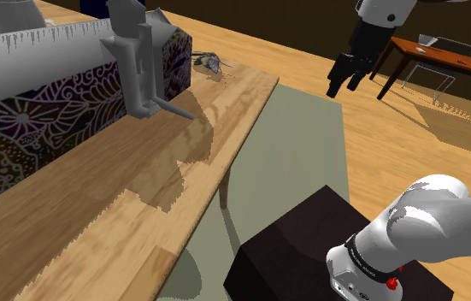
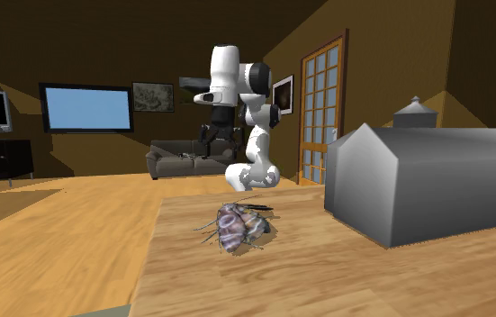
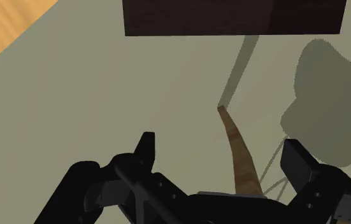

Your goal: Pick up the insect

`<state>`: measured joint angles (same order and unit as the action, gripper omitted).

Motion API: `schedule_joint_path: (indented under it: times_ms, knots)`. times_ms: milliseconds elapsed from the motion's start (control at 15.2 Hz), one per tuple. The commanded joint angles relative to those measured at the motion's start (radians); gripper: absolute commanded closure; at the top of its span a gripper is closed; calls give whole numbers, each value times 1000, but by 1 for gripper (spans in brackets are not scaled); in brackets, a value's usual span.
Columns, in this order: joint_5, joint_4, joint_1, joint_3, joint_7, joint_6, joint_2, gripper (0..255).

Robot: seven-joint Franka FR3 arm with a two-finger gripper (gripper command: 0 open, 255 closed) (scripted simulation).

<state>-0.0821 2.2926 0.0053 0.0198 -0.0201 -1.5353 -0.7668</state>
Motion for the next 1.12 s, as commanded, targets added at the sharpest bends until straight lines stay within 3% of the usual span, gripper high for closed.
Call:
schedule_joint_path:
  times_ms: [0,528,1056]
  knots:
    - [0,0,0,0,0,0,0,0]
    - [84,-111,9,-99,-199,-153,211,0]
    - [103,-307,8,-182,-386,-264,455,0]
